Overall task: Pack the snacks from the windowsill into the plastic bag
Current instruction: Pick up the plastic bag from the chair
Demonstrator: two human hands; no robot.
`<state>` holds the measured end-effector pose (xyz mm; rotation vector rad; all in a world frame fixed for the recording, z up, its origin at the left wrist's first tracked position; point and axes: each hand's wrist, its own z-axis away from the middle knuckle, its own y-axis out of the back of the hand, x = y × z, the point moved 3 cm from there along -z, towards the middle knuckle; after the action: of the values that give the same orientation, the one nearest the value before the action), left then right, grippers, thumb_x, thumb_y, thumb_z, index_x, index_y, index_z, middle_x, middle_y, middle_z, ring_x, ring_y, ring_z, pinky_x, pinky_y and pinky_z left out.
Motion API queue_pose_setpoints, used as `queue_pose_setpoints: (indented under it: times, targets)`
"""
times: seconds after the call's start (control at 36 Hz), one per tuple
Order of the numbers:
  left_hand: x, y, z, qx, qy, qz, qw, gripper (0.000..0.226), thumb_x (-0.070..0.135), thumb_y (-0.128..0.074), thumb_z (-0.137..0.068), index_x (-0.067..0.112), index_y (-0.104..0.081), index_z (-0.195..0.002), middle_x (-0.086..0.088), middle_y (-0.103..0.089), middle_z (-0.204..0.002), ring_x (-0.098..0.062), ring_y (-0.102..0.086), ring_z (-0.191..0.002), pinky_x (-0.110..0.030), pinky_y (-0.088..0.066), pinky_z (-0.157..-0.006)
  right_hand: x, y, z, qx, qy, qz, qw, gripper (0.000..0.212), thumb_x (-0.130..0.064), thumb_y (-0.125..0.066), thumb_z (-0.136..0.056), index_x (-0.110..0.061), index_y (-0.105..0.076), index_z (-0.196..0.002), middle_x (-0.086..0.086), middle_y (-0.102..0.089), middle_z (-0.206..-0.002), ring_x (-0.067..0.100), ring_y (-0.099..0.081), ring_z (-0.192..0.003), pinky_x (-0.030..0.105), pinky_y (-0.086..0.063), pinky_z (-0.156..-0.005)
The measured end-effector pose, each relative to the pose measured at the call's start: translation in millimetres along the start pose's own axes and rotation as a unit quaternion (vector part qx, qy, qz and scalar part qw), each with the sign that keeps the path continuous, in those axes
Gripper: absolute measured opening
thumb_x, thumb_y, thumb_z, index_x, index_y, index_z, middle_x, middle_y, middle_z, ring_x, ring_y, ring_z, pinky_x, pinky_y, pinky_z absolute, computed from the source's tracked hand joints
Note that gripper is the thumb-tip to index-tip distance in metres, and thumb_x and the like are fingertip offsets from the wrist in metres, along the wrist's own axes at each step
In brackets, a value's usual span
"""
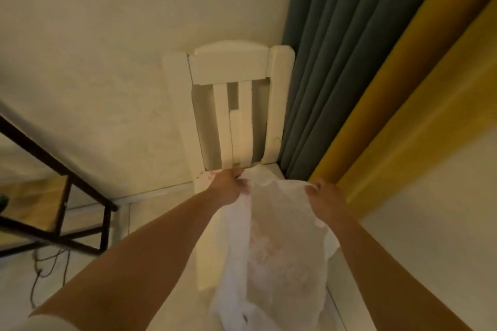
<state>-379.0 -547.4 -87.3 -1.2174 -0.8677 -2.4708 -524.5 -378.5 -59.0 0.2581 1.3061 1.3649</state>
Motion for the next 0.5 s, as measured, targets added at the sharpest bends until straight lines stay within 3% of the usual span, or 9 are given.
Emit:
queue_pose_setpoints:
  times: [0.06, 0.11, 0.17, 0.22, 0.28, 0.33, 0.39, 0.44, 0.5]
  targets:
    - [13, -6, 26, -0.03, -0.007, -0.008, 0.999, 0.026, -0.012, -0.04, -0.092, -0.01, -0.058, -0.111, -0.019, -0.058, -0.088, -0.024, -0.063, -0.079, -0.023, -0.045, -0.068, -1, -7, 24, -0.002, 0.017, -0.045, 0.999, 0.028, -0.026, -0.051, -0.095, -0.007, -0.051, -0.117, 0.015, -0.058, -0.116, 0.028, -0.056, -0.102, 0.034, -0.044, -0.085]
    - [26, -16, 52, -0.068, -0.039, -0.045, 0.996, 0.037, -0.01, -0.036, -0.095, -0.008, -0.05, -0.129, -0.026, -0.059, -0.103, -0.032, -0.058, -0.096, -0.01, -0.043, -0.064, -3, -16, 47, -0.01, 0.053, -0.063, 0.997, 0.052, -0.03, -0.063, -0.089, -0.018, -0.04, -0.133, 0.007, -0.048, -0.133, 0.023, -0.05, -0.115, 0.034, -0.043, -0.097]
    - [33, -21, 74, -0.085, -0.049, -0.043, 0.994, 0.038, -0.008, -0.039, -0.093, 0.0, -0.055, -0.127, -0.015, -0.061, -0.094, -0.025, -0.057, -0.083, -0.013, -0.04, -0.055, -4, -23, 63, -0.008, 0.106, 0.01, 0.994, 0.082, -0.044, -0.068, -0.081, -0.025, -0.022, -0.146, 0.001, -0.03, -0.149, 0.023, -0.035, -0.134, 0.039, -0.034, -0.111]
    - [36, -27, 93, -0.11, -0.038, -0.042, 0.992, 0.038, -0.002, -0.041, -0.092, 0.018, -0.057, -0.121, -0.006, -0.062, -0.078, -0.017, -0.055, -0.066, -0.02, -0.039, -0.049, -2, -24, 73, 0.017, 0.135, 0.103, 0.985, 0.09, -0.055, -0.065, -0.079, -0.027, -0.015, -0.149, 0.0, -0.02, -0.154, 0.023, -0.024, -0.14, 0.041, -0.028, -0.114]
    - [34, -35, 112, -0.141, -0.008, -0.018, 0.99, 0.037, 0.004, -0.042, -0.093, 0.028, -0.056, -0.118, -0.006, -0.065, -0.08, -0.017, -0.057, -0.066, -0.024, -0.045, -0.053, 5, -23, 81, 0.035, 0.139, 0.174, 0.974, 0.068, -0.053, -0.056, -0.086, -0.028, -0.031, -0.144, 0.0, -0.027, -0.15, 0.024, -0.03, -0.136, 0.038, -0.03, -0.11]
    - [35, -37, 130, -0.155, 0.007, 0.065, 0.986, 0.034, 0.007, -0.044, -0.094, 0.017, -0.063, -0.12, -0.008, -0.065, -0.089, -0.02, -0.059, -0.073, -0.029, -0.049, -0.065, 18, -21, 89, 0.045, 0.124, 0.212, 0.968, 0.038, -0.037, -0.048, -0.094, -0.024, -0.051, -0.13, 0.003, -0.046, -0.137, 0.022, -0.044, -0.124, 0.032, -0.038, -0.101]
    - [31, -32, 142, -0.153, -0.014, 0.076, 0.985, 0.025, 0.011, -0.052, -0.093, 0.018, -0.066, -0.112, -0.004, -0.065, -0.094, -0.017, -0.06, -0.077, -0.024, -0.048, -0.064, 35, -14, 99, 0.04, 0.075, 0.168, 0.982, 0.03, -0.022, -0.042, -0.096, -0.019, -0.054, -0.124, 0.007, -0.054, -0.129, 0.025, -0.053, -0.114, 0.032, -0.045, -0.091]
    - [23, -26, 154, -0.145, -0.049, -0.034, 0.988, 0.025, 0.019, -0.063, -0.089, 0.026, -0.062, -0.112, 0.001, -0.062, -0.106, -0.014, -0.059, -0.09, -0.02, -0.047, -0.068, 53, -4, 110, 0.021, 0.029, 0.057, 0.998, 0.035, -0.011, -0.037, -0.097, -0.014, -0.05, -0.129, 0.011, -0.054, -0.13, 0.03, -0.053, -0.114, 0.033, -0.044, -0.087]
    - [8, -24, 161, -0.105, -0.076, -0.257, 0.958, 0.043, 0.03, -0.071, -0.082, 0.028, -0.056, -0.123, 0.002, -0.058, -0.12, -0.015, -0.055, -0.106, -0.023, -0.045, -0.083, 63, 8, 125, 0.029, 0.026, -0.021, 0.999, 0.038, -0.006, -0.038, -0.095, -0.012, -0.048, -0.131, 0.015, -0.056, -0.127, 0.034, -0.054, -0.111, 0.033, -0.044, -0.084]
